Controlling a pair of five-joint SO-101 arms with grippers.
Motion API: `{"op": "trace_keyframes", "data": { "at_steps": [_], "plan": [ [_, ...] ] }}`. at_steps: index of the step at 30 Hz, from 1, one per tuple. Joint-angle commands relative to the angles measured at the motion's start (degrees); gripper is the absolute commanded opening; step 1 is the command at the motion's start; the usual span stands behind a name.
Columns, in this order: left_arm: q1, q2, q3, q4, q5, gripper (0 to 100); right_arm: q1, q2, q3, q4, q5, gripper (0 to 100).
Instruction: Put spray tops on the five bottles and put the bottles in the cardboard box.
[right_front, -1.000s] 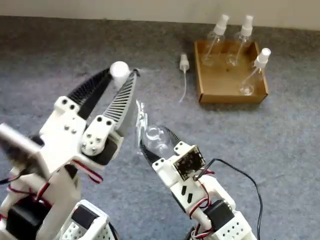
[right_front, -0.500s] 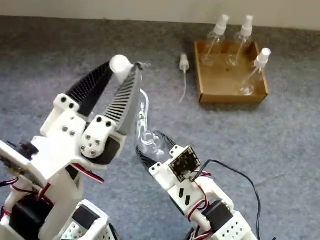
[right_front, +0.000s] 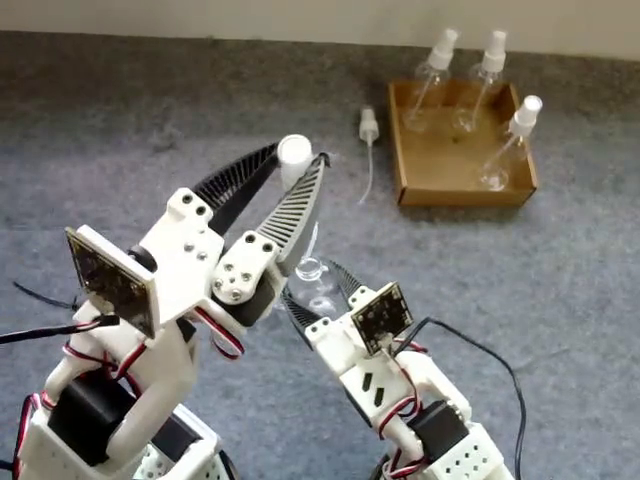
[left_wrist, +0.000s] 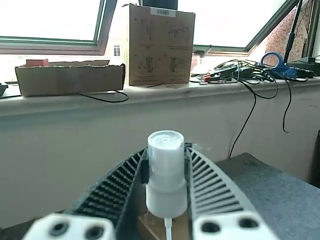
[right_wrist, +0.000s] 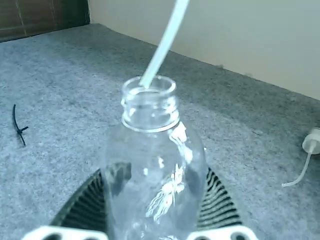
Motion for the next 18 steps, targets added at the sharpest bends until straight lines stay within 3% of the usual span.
{"op": "trace_keyframes", "data": {
  "at_steps": [1,5,18],
  "plan": [
    [0.84,-0.40,-0.22,0.00,-0.44,0,0.48,0.22,6.20,2.59,-0.35,0.4],
    [0.84,-0.75,1.98,-0.26,-0.44,0,0.48,0.22,1.63,7.34,-0.62,0.5],
    [0.84,-0.84,3.74,-0.35,-0.44,0,0.40,0.22,0.22,8.48,-2.73,0.5]
  ]
}}
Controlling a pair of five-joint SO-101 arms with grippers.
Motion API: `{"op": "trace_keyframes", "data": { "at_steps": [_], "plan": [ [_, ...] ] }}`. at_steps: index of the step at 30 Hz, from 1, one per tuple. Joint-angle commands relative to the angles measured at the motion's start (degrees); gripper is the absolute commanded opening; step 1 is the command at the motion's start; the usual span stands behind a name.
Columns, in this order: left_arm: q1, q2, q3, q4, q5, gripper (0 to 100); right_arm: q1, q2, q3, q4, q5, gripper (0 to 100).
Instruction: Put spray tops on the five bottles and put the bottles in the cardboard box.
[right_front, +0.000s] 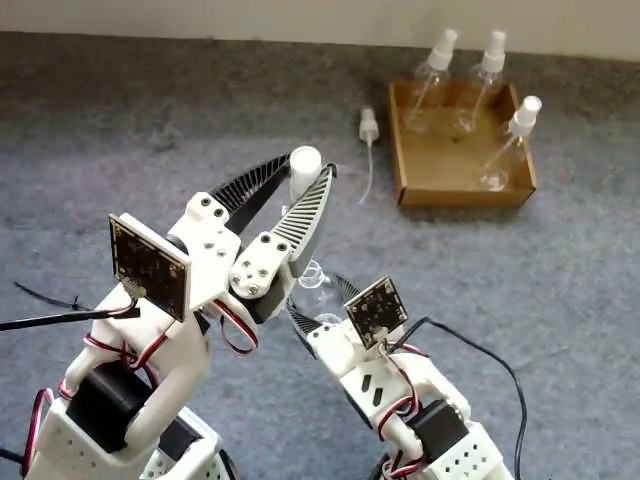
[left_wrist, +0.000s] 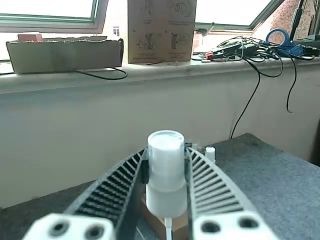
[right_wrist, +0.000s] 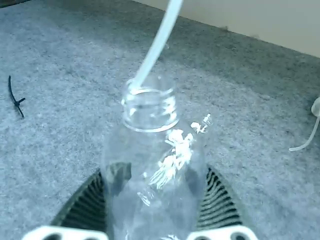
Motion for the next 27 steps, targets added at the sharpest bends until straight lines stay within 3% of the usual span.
{"op": "trace_keyframes", "data": {
  "at_steps": [1,13,27],
  "plan": [
    [0.92,-0.66,-0.57,-0.35,-0.44,0,0.40,0.22,0.04,1.45,-0.97,0.5],
    [0.92,-0.66,5.14,-4.40,-0.35,0,0.40,-0.31,-0.04,1.63,-1.14,0.5],
    [0.92,-0.22,1.36,-5.19,-0.44,0,0.40,0.13,-0.75,1.63,-1.14,0.5]
  ]
}}
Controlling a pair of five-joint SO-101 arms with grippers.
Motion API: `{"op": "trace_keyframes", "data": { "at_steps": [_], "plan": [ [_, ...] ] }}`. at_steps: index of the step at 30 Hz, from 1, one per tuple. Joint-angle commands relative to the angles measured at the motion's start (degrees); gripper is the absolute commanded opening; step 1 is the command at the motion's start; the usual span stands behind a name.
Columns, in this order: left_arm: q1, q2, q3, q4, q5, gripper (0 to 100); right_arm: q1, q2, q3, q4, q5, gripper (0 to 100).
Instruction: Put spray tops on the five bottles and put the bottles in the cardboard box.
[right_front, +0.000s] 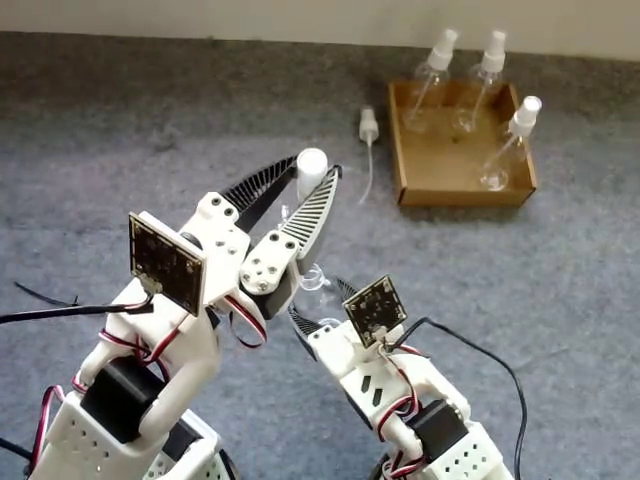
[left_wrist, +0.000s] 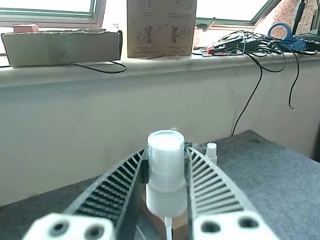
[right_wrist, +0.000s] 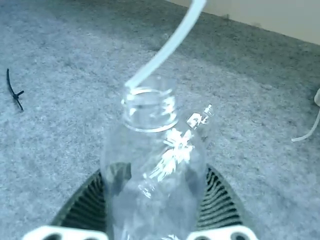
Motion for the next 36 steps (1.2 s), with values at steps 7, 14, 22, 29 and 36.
{"op": "trace_keyframes", "data": {
  "at_steps": [7,14,22,29,36],
  "plan": [
    [0.92,-0.22,-3.21,-1.14,-0.44,0,0.40,0.04,-0.48,0.13,-0.53,0.5],
    [0.66,-0.13,-3.38,-3.16,-0.70,0,0.31,0.04,-0.48,0.13,-0.53,0.5],
    [0.66,-0.57,-0.66,-2.81,-0.53,0,0.40,-0.04,-0.66,0.13,-0.53,0.5],
    [0.57,-0.75,4.70,-2.81,-0.44,0,0.75,0.13,-1.71,0.13,-0.44,0.5],
    [0.57,-1.01,3.65,0.88,-0.44,0,3.47,0.22,-8.31,0.22,-0.62,0.5]
  ]
}}
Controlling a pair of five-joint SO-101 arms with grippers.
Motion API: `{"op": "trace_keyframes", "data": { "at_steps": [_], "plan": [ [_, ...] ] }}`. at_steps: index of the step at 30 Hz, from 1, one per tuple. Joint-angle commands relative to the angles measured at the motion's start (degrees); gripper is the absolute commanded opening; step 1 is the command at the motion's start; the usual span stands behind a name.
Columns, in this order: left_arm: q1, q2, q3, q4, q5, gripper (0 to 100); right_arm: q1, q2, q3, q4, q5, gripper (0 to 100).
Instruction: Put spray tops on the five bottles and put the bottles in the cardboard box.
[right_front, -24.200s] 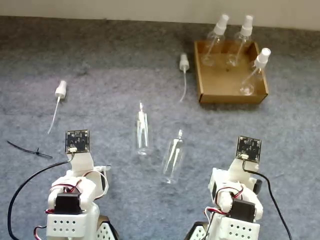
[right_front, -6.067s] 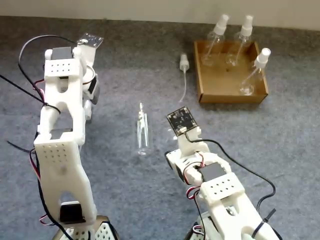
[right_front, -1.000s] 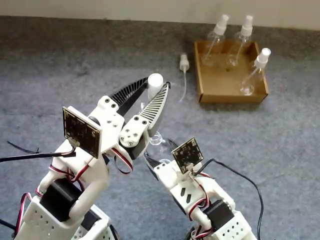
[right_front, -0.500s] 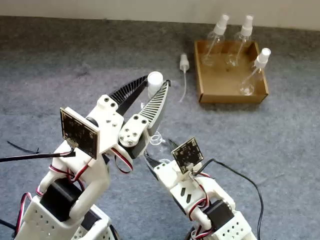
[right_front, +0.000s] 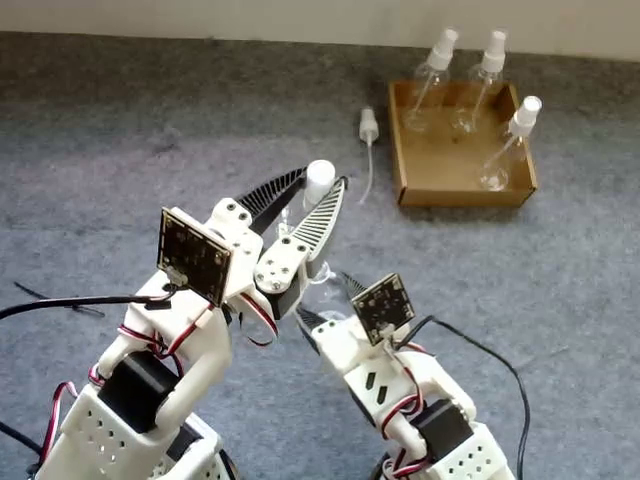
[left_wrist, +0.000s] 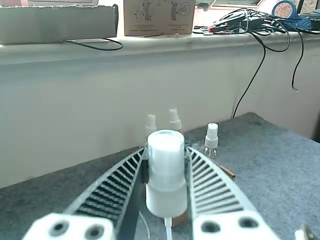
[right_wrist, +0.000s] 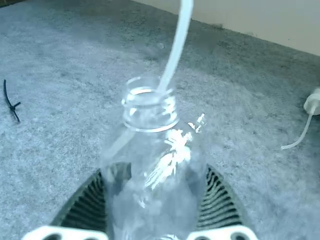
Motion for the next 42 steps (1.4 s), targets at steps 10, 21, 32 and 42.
{"op": "trace_keyframes", "data": {
  "at_steps": [10,21,32,42],
  "plan": [
    [0.31,-4.79,-1.80,5.98,-0.35,0,3.12,0.31,-10.24,-0.22,-6.51,0.5],
    [0.57,-4.70,0.75,5.89,3.96,0,2.95,2.33,-13.49,-1.63,-6.59,0.5],
    [-1.54,-4.70,0.66,6.15,3.69,0,1.89,21.93,-23.60,-1.54,-10.29,0.5],
    [-4.44,-5.14,0.75,6.24,3.96,0,-2.15,12.26,-23.34,-1.80,-9.76,0.5]
  ]
}}
